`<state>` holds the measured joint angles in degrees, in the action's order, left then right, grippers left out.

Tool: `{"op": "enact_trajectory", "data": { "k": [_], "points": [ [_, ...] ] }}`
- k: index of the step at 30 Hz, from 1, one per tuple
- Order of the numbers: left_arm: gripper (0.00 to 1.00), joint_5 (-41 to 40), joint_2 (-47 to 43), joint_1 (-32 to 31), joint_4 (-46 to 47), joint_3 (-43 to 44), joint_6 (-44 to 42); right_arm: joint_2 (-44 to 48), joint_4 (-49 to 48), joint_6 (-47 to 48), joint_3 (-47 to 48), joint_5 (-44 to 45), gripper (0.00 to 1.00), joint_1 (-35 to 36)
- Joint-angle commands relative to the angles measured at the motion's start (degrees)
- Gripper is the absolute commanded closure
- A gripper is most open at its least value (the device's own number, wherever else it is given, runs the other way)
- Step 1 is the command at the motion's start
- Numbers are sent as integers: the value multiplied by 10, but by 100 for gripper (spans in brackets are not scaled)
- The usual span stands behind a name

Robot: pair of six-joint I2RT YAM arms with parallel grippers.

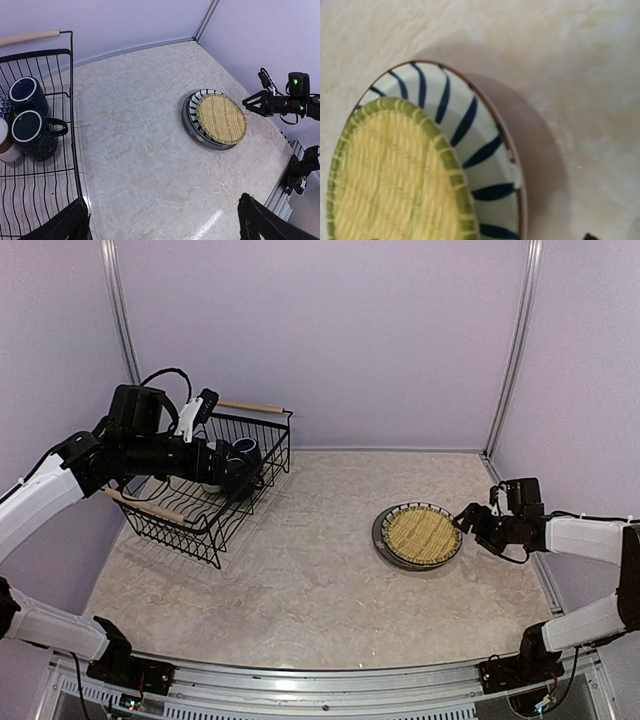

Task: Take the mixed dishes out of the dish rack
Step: Place the plate at the center of the board, then grab the cup from the dish rack.

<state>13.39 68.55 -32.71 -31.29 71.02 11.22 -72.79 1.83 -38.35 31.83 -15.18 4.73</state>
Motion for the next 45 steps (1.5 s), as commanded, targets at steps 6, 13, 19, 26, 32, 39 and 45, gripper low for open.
{"op": "enact_trajectory", "data": {
  "k": [6, 13, 19, 26, 32, 39, 45],
  "points": [
    [1, -17, -7, 53, 30, -12, 41, 79, 89, 56, 15, 72, 3, 21],
    [1, -89, -11, 98, 86, -45, 84, 138, 98, 86, -11, 93, 0, 21],
    [1, -130, 14, 150, 41, -15, 108, 174, 104, 83, -19, 104, 0, 7],
    [1, -99, 160, 192, -123, 140, 134, 190, 107, 89, -20, 104, 0, 4],
    [1, -115, 282, 191, -173, 227, 194, 193, 93, 92, -34, 89, 0, 4],
    [1, -166, 401, 165, -229, 353, 269, 193, 97, 94, -35, 87, 0, 4],
    [1, -194, 510, 147, -320, 491, 239, 204, 104, 95, -31, 93, 0, 3]
  ]
}}
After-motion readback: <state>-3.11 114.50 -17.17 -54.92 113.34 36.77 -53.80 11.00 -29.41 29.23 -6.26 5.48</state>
